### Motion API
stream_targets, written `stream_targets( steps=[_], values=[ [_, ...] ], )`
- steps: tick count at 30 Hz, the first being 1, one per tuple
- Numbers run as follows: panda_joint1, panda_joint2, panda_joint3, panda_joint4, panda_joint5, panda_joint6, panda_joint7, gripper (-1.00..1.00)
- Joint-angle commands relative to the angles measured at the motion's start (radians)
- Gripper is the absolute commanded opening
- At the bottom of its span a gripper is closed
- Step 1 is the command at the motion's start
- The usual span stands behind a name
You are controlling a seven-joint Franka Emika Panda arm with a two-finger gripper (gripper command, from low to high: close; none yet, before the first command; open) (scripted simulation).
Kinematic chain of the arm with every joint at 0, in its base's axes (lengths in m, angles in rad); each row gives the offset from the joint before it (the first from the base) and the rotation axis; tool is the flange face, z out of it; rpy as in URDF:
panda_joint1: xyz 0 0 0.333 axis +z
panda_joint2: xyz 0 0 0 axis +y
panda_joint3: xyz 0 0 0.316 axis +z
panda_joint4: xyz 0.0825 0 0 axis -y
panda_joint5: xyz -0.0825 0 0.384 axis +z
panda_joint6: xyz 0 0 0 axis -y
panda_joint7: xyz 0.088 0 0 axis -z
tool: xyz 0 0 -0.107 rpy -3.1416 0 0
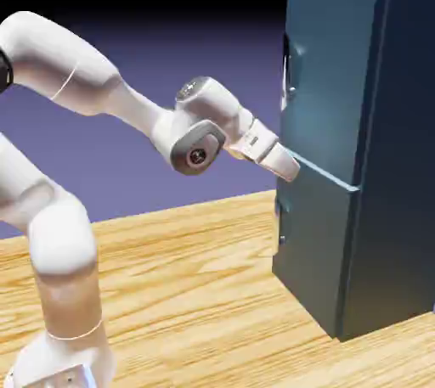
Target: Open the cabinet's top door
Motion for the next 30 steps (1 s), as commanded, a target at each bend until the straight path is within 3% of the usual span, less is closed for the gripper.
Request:
stream_targets(
  steps=[1,30],
  values=[
    [-0.014,-0.008,0.016,0.007,0.044,-0.001,0.026,0.0],
    [-0.416,-0.24,0.479,0.224,1.305,-0.017,0.781,0.0]
  ],
)
